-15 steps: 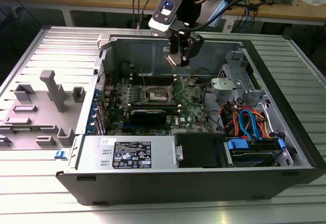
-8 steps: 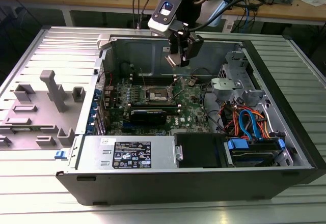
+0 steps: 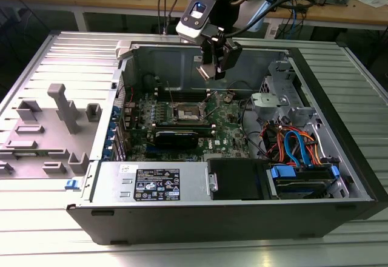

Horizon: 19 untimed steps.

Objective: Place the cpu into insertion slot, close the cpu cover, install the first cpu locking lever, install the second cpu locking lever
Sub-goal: 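Place the cpu into insertion slot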

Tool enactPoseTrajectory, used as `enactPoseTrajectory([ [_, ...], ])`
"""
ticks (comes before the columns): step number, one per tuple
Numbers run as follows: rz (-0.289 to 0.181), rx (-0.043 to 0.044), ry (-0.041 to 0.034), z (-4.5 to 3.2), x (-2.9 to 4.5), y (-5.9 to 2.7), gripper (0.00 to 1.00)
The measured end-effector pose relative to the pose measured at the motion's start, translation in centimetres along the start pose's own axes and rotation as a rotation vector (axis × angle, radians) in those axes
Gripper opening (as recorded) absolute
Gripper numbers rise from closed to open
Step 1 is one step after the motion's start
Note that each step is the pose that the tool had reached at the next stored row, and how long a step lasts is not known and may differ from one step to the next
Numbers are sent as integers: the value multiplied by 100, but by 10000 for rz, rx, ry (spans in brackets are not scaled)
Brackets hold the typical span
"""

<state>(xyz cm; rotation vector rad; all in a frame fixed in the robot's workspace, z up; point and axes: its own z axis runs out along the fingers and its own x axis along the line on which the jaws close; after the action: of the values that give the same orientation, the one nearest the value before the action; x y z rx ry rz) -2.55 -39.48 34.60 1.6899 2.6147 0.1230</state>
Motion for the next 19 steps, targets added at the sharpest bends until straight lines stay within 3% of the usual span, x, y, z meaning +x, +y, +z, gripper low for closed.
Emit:
enactPoseTrajectory([
  [6,228,-5,-18,3,0,0,54],
  [11,716,-14,-59,13,-5,-4,54],
  [19,904,-13,-68,47,-18,-27,54],
])
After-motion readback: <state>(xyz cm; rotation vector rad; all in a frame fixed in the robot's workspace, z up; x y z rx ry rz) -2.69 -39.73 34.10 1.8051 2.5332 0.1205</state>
